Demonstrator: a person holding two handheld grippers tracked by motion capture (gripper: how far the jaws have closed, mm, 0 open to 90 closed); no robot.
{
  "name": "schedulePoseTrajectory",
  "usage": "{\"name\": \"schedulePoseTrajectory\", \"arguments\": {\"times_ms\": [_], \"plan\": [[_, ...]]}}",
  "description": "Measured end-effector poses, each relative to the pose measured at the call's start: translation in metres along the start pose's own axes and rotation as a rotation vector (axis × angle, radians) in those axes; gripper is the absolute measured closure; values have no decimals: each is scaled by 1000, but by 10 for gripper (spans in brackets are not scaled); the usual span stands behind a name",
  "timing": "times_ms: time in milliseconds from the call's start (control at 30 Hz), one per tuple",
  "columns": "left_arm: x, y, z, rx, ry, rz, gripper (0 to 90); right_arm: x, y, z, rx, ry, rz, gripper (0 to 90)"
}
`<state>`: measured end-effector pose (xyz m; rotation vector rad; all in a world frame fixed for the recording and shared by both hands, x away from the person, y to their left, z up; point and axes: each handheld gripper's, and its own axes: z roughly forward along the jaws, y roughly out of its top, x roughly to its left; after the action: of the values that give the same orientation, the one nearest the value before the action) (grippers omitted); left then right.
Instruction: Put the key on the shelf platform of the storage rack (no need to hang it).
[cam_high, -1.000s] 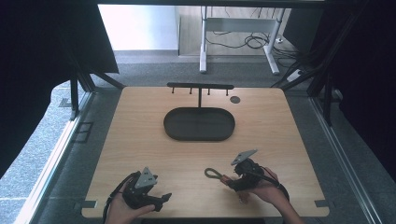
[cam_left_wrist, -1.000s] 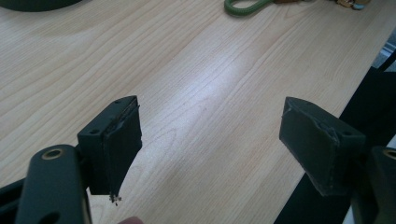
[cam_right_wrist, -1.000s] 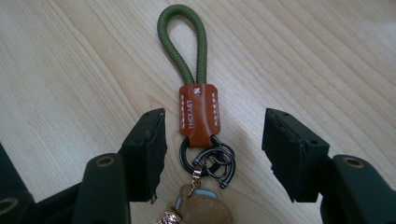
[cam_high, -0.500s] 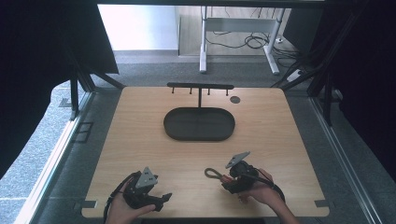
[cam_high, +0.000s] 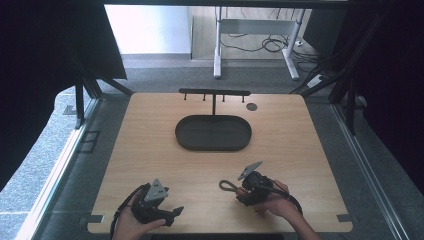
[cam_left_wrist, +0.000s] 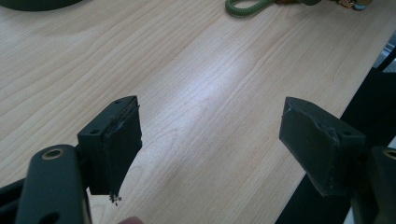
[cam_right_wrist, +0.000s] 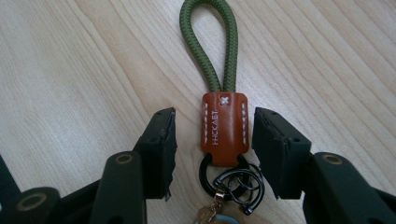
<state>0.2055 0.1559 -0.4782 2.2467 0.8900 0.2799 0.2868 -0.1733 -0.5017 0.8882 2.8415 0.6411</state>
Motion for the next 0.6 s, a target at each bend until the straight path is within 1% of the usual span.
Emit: {"name": "schedulePoseTrajectory", "arguments": {"times_ms": [200,300,467,600], "plan": [[0,0,-1,-2,1,-2,215,0,3,-1,18,-6,1,532],[0,0,-1,-2,1,-1,215,-1,4,1,31,-6,-8,537],[1,0,-1,-2,1,-1,215,-4,6,6,51,-9,-5,546],[1,0,-2,-4,2,-1,215,-4,7,8,51,-14,-6,559]]}}
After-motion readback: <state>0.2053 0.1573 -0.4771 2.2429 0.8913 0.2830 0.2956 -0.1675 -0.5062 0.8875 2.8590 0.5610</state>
